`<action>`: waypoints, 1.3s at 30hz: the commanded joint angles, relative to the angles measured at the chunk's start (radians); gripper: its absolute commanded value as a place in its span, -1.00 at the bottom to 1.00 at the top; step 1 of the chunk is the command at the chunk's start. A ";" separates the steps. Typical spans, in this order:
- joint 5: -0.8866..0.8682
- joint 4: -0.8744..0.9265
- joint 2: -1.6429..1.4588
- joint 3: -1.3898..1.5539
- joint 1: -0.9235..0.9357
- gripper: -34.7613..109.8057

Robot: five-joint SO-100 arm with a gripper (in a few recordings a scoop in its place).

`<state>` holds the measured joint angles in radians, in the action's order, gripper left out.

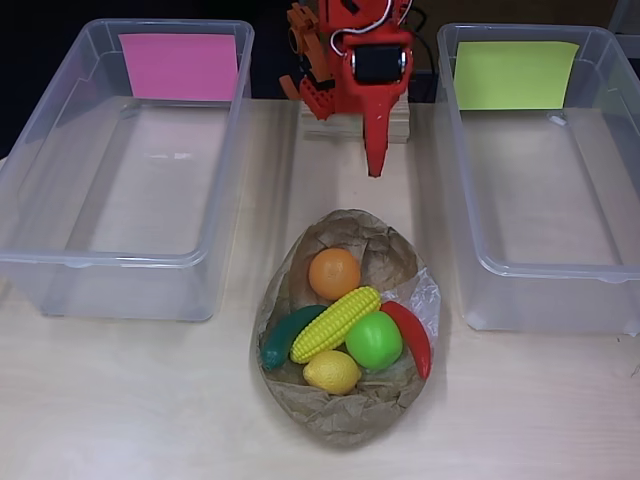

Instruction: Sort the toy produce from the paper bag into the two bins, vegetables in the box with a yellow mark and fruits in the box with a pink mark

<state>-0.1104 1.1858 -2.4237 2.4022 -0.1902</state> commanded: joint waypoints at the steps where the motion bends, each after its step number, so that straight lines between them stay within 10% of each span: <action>1: -0.313 0.005 0.213 -0.183 0.008 -0.38; 7: -0.828 -0.049 0.454 -0.322 0.005 -0.48; 17: -1.109 -0.133 0.713 -0.400 0.037 -0.22; 39: -1.078 -0.272 0.999 -0.390 0.031 0.01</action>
<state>-1.1996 0.9081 -1.4312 2.0295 -0.1350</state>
